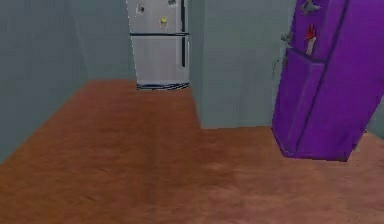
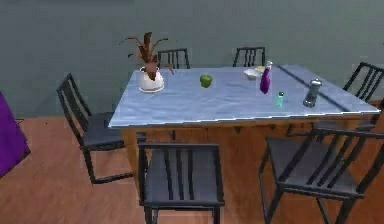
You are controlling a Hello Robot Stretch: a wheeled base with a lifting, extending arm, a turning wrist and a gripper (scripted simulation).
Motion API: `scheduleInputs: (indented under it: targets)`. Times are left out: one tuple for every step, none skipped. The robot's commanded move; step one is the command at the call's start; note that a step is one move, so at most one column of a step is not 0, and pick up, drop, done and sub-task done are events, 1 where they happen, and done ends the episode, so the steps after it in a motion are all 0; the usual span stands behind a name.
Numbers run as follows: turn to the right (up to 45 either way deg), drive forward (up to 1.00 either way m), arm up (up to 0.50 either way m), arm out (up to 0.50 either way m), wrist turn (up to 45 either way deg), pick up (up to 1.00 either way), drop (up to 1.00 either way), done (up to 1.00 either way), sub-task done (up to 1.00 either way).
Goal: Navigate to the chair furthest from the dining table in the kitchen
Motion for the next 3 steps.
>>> scheduleInputs:
  targets:
    - [36.0,0.00,0.00,0.00,0.0,0.00,0.00,0.00,0.00]
    - [0.0,0.55,0.00,0.00,0.0,0.00,0.00,0.00,0.00]
    - [-9.0,0.00,0.00,0.00,0.0,0.00,0.00,0.00,0.00]
